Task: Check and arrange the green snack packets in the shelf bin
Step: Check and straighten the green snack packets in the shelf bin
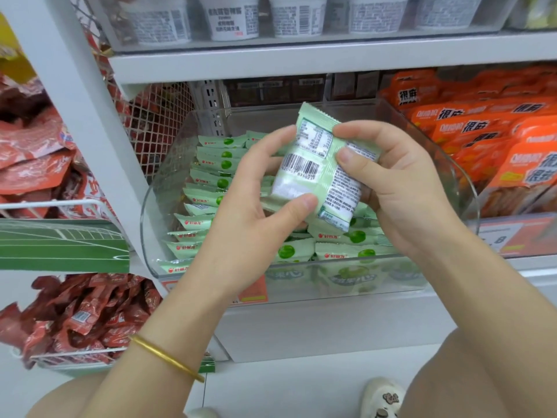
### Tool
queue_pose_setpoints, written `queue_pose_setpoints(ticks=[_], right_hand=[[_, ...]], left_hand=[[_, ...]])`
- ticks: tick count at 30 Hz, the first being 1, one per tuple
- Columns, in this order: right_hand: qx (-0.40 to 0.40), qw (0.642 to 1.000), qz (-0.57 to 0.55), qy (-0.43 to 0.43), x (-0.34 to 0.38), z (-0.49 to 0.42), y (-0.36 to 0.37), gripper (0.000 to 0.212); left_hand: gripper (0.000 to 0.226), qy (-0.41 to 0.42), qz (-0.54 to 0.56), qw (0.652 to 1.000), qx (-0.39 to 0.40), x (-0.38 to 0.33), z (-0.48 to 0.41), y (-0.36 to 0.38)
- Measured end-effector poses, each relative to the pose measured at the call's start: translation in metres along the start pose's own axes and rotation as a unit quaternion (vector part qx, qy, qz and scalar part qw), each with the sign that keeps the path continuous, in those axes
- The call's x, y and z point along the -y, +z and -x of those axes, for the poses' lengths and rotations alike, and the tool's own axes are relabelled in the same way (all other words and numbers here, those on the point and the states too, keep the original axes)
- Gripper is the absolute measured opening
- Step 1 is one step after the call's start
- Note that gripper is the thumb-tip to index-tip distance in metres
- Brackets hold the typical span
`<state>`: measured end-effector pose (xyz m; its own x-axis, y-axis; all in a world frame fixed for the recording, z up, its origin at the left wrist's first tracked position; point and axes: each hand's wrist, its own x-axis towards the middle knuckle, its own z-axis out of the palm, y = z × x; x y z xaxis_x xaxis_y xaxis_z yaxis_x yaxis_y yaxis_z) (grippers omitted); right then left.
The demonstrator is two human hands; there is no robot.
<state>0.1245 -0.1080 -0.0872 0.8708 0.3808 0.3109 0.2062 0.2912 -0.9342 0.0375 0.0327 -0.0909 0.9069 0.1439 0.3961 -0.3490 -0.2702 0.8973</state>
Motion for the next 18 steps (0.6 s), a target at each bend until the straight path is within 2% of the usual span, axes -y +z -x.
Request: queue_pose_setpoints(ticks=[4,5,7,10,12,15,17,18], right_hand=[[0.002,1.0,-0.018,0.019,0.002,-0.001,-0.001,0.015],[0.009,0.999,-0.029,0.026,0.003,-0.001,-0.002,0.019],[0.028,0.997,-0.057,0.045,0.004,-0.001,-0.003,0.042],[0.066,0.997,-0.03,0.023,0.002,0.001,-0.002,0.058],[0.064,0.996,0.05,-0.027,0.0,0.002,-0.003,0.045],[0.054,0.975,0.198,-0.082,0.001,0.003,-0.004,0.027],[0.063,0.973,0.193,-0.106,0.0,0.003,-0.002,0.02],[0.06,0.978,0.171,-0.109,0.001,0.004,-0.001,0.017]], left_hand=[[0.04,-0.061,0.064,0.991,-0.097,-0.002,-0.002,-0.003],[0.035,-0.079,0.074,0.987,-0.12,0.0,-0.003,-0.005],[0.027,-0.12,0.09,0.978,-0.148,0.004,-0.005,-0.01],[0.02,-0.178,0.143,0.962,-0.152,0.003,-0.007,-0.015],[0.017,-0.205,0.159,0.955,-0.143,-0.001,-0.008,-0.017],[0.016,-0.228,0.162,0.955,-0.101,-0.006,-0.007,-0.017],[0.016,-0.225,0.136,0.96,-0.094,-0.007,-0.006,-0.018],[0.017,-0.211,0.085,0.968,-0.103,-0.005,-0.005,-0.02]])
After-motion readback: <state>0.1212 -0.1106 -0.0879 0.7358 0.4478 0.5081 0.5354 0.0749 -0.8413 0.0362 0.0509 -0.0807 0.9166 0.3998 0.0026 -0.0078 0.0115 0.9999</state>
